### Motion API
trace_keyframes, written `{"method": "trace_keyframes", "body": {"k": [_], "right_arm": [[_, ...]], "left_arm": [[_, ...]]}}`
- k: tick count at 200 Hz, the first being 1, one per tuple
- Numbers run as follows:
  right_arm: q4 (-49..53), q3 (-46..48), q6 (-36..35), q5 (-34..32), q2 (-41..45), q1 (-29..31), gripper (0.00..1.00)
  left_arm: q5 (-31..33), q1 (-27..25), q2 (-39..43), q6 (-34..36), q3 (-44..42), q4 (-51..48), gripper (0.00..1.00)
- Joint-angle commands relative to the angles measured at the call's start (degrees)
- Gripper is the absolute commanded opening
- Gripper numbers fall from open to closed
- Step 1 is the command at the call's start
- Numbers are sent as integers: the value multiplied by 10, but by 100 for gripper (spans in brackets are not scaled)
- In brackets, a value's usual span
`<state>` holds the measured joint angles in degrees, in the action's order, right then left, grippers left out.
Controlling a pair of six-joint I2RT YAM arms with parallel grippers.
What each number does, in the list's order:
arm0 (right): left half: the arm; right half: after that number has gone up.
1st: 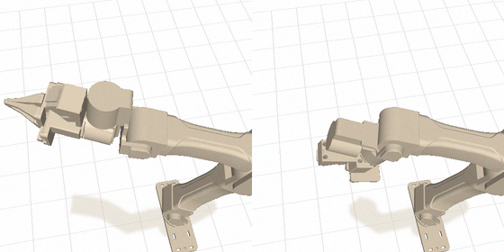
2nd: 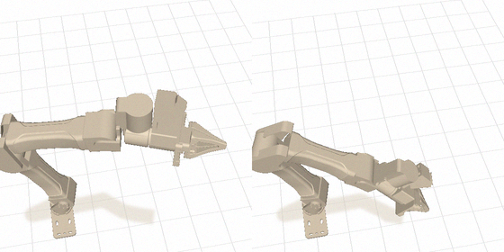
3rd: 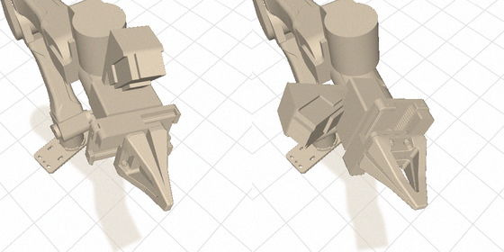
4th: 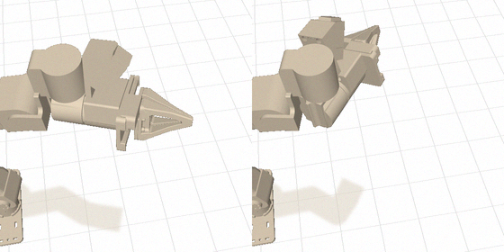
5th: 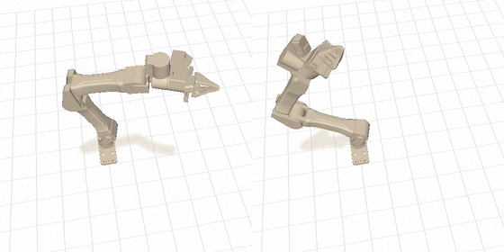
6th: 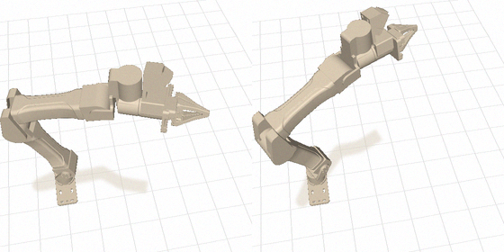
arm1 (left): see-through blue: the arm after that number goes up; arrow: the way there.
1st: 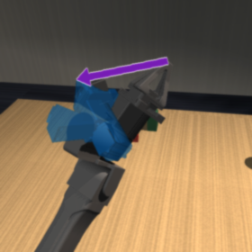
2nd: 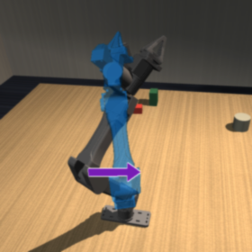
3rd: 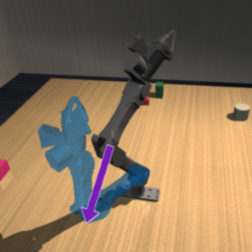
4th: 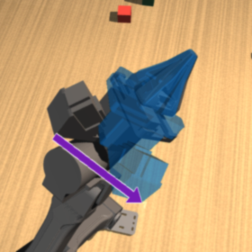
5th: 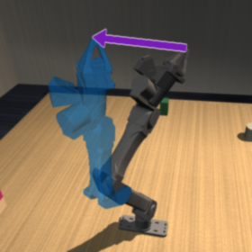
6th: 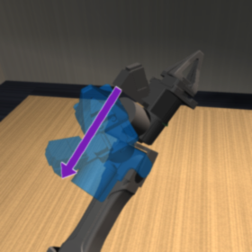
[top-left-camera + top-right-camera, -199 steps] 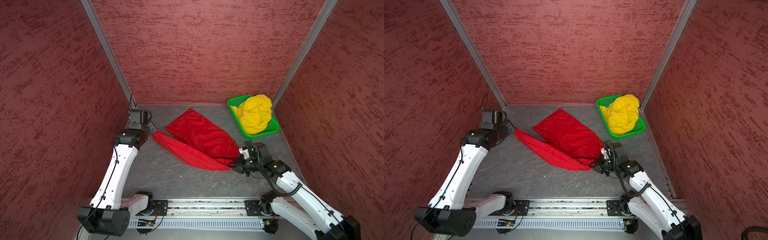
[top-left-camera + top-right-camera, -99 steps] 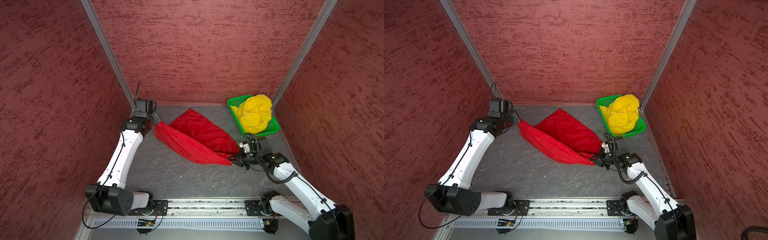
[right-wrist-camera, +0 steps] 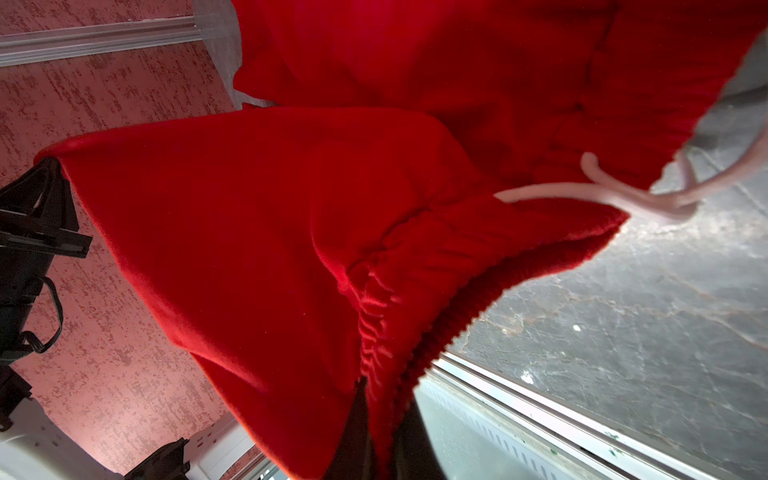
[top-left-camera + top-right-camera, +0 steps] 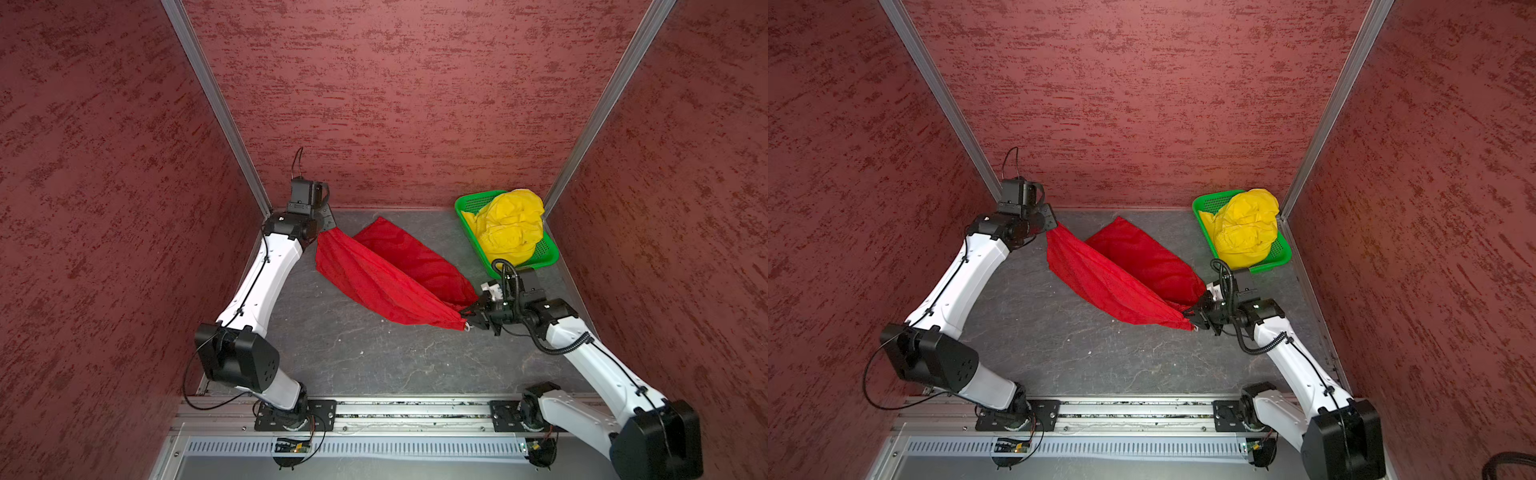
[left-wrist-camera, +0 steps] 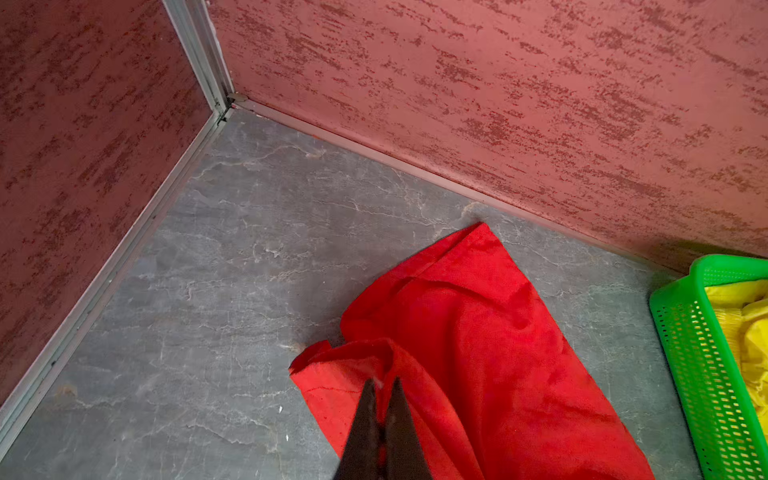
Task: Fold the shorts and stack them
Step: 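Lift the leg corner with the left gripper and carry it away from the robot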
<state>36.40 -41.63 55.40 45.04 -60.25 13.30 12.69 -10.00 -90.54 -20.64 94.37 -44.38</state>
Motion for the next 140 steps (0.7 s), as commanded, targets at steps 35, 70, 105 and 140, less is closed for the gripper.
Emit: {"method": "trace_keyframes", "body": {"k": [35,70,105,140], "right_arm": [[37,-3,-30,28,-27,-35,0],[33,4,-45,41,-47,-64,0],[24,10,-63,55,-73,-91,0],[21,7,-80,59,-97,-109,0]], "left_arm": [[37,-26,-87,52,100,43,0],[40,-47,-152,67,156,61,0],[58,-76,-226,94,226,72,0],[63,-94,-278,101,275,70,0]]}}
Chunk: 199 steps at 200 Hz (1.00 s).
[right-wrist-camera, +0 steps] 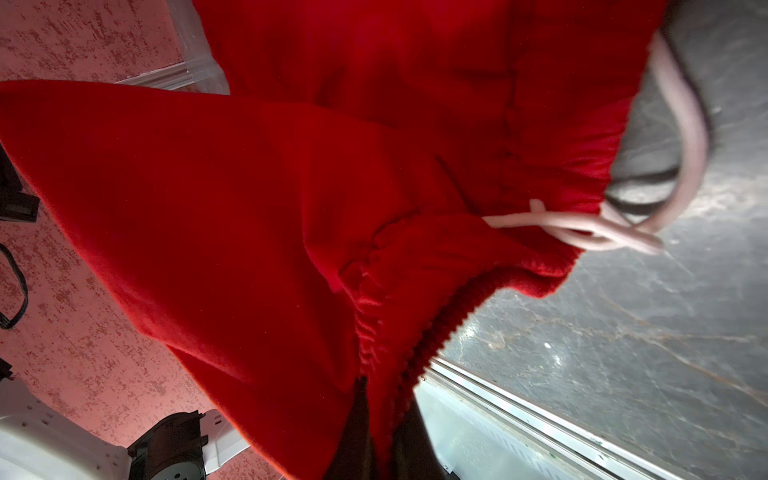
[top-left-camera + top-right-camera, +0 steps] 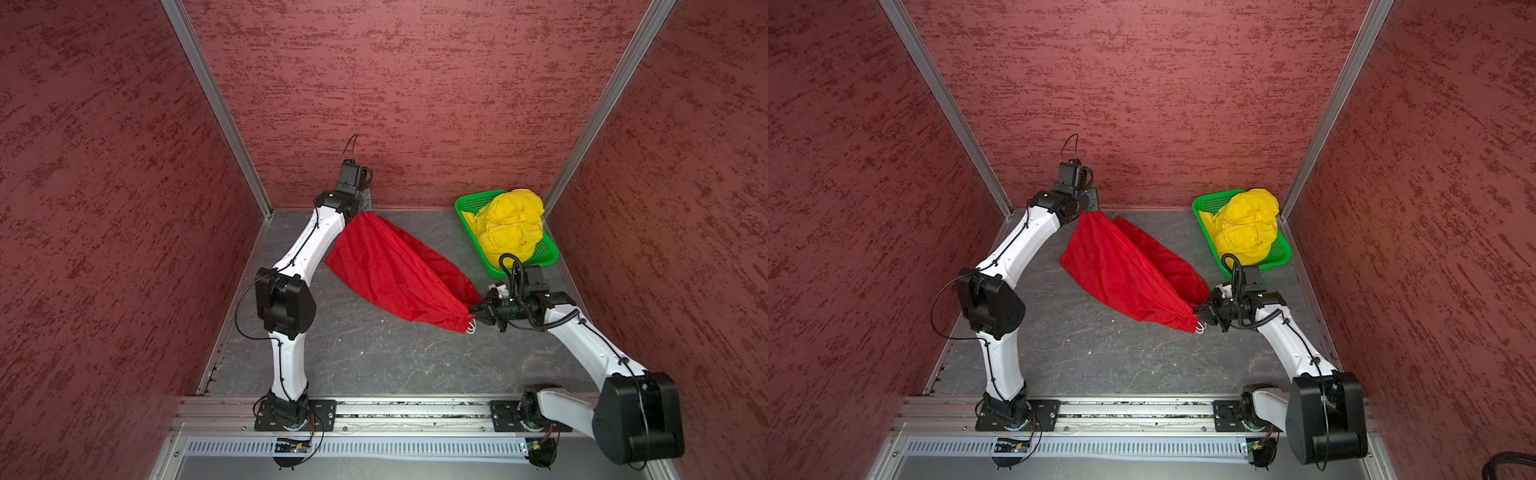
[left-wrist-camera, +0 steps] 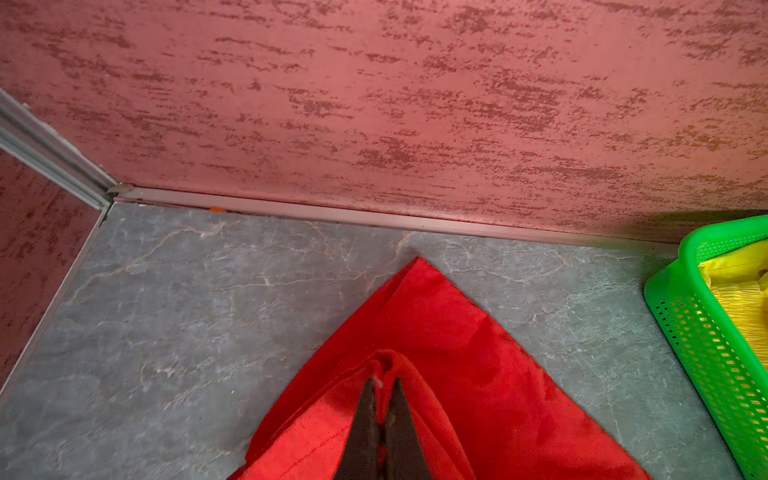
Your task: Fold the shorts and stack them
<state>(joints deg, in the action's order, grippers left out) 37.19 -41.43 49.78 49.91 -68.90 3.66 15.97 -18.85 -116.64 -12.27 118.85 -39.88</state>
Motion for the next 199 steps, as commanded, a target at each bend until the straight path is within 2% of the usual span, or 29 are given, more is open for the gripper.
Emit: {"method": "trace_keyframes", "body": {"k": [1,72,146,199], "right_arm": [[14,5,-24,10,-11,-13,0],[11,0,-49,21,-44,-37,0],[41,-12,-50,19,-11,-37,0],[69,-23,-50,16,28,-37,0]], "left_arm": [[30,-6,-18,18,30,26,0],[26,-17,-35,21,46,47,0],[43,-28,48,31,-18,66,0],[70,-36,159,42,-130,110,0]]}}
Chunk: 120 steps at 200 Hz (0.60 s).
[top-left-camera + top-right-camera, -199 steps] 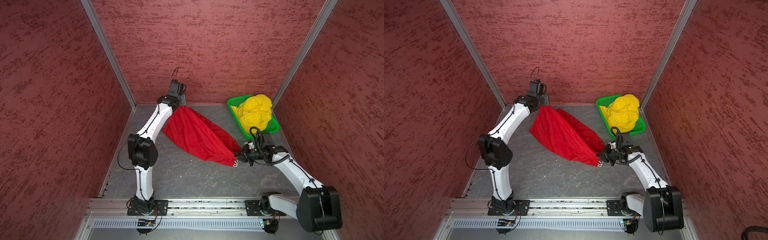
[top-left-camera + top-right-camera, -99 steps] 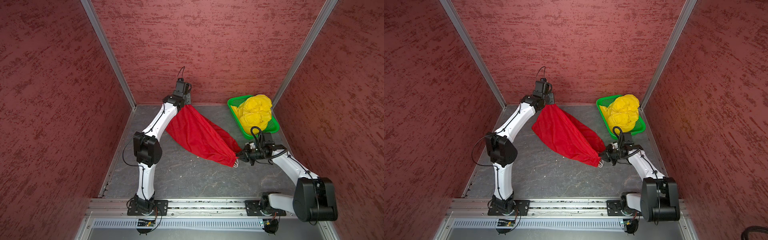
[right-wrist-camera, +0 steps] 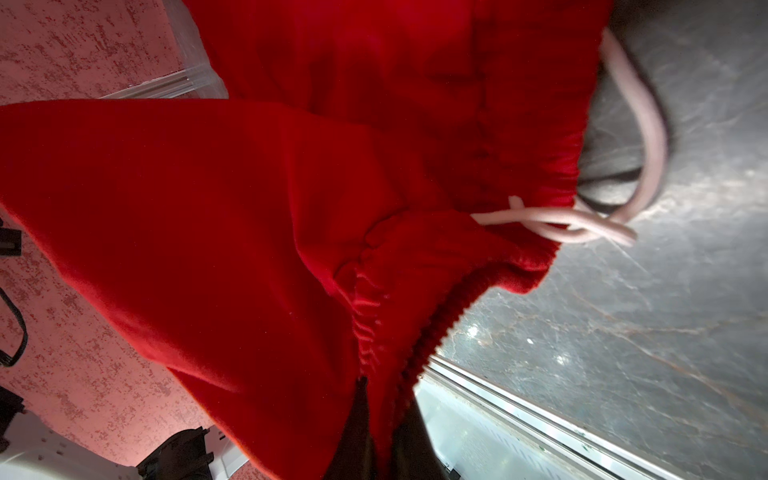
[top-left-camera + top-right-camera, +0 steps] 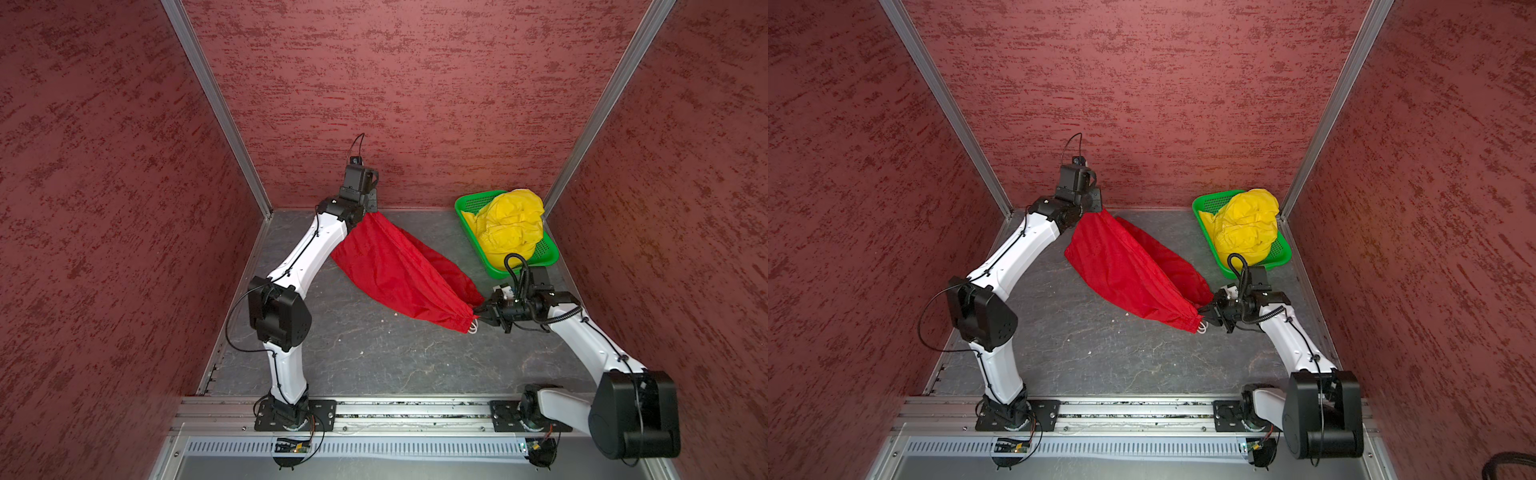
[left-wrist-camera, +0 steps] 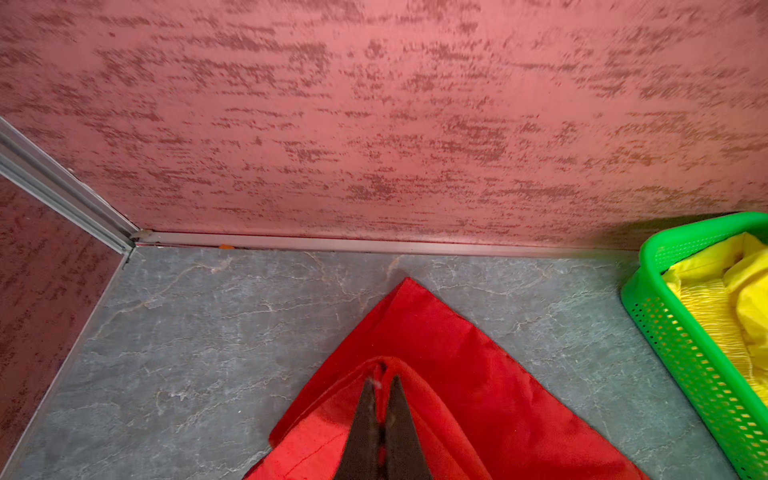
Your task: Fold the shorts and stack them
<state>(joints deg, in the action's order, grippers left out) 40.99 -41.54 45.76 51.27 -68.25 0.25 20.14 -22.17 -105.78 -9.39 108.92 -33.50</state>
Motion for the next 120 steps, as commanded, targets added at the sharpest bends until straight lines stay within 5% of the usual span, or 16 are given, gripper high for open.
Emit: {"method": "trace_keyframes", "body": {"k": [1,120], "right_arm": [[32,-23,-10,2,22,-3,0],[83,-75,-26,-17,30,-3,0]], "left_arm": [[29,-3,52,14,-33,48,0],[49,-1,63,48,-64,85,0]]}}
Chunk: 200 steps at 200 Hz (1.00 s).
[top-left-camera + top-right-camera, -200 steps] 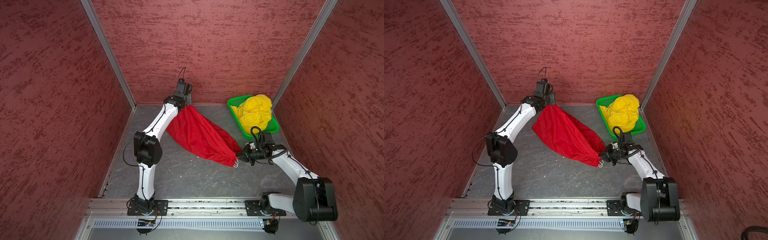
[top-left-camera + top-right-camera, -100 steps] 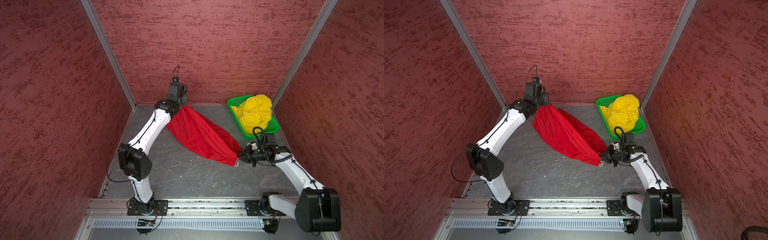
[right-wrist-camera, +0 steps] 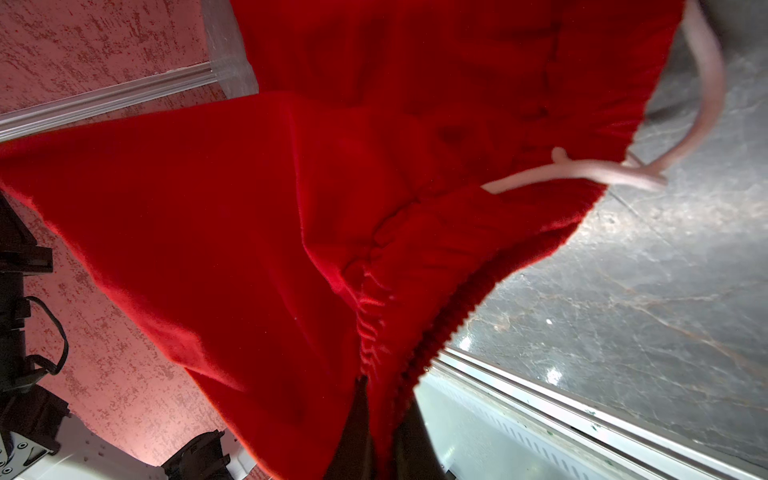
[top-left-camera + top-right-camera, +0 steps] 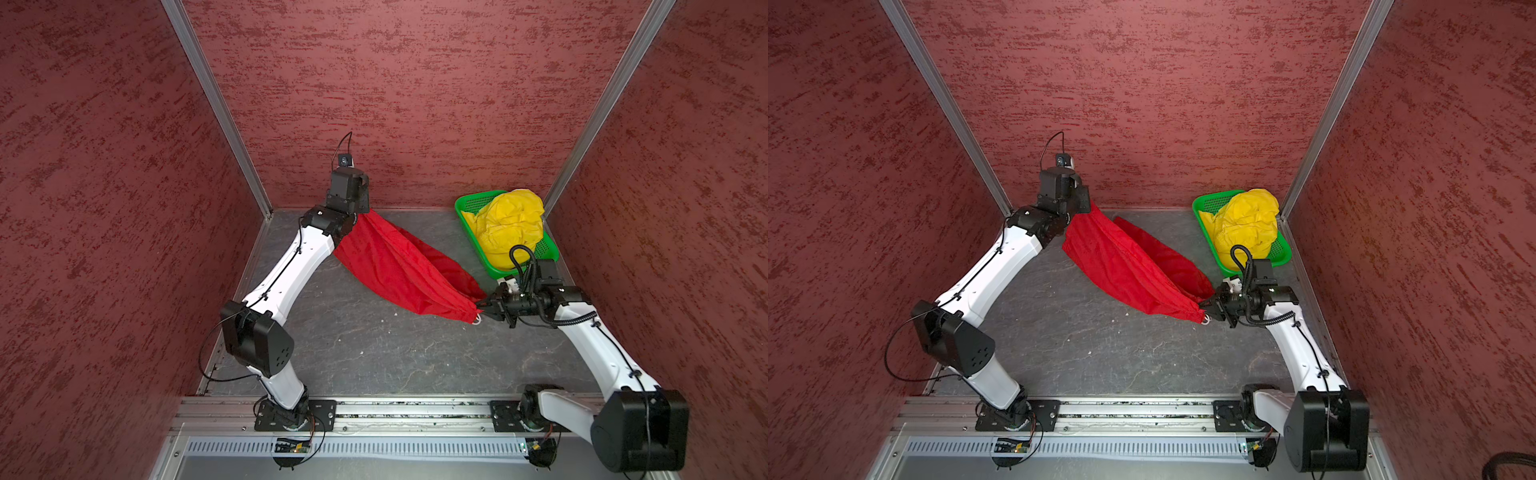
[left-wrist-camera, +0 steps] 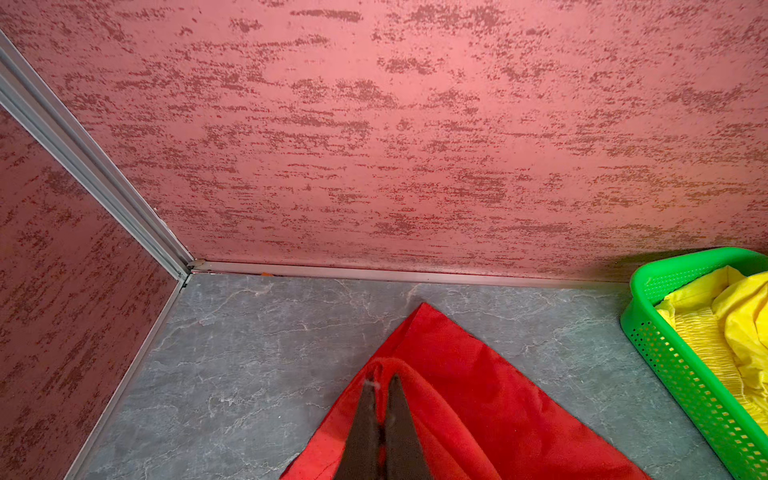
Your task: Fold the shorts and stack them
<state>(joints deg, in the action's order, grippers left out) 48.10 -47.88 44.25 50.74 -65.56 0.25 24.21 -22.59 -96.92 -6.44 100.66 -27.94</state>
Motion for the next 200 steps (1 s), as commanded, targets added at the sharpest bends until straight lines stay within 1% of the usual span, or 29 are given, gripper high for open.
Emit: {"method": "trace_keyframes", "body": {"k": [1,93,154,169,200], "right_arm": [[13,-12,-10,-12,3,-3,0],[-12,-9,-29,-17,-66,-3,0],[-65,-9,-24,-15,-134,-7,0],[-102,0,-1,-13,-145,-10,0],[-261,61,111,-10,-141,-14,1]], "left_arm": [[8,3,-27,19,19,29,0],[-4,7,-164,33,139,11,0],[-9,1,-298,39,244,-15,0],[-11,-2,-334,35,267,-21,0],[-17,-5,-402,27,314,-25,0]]}}
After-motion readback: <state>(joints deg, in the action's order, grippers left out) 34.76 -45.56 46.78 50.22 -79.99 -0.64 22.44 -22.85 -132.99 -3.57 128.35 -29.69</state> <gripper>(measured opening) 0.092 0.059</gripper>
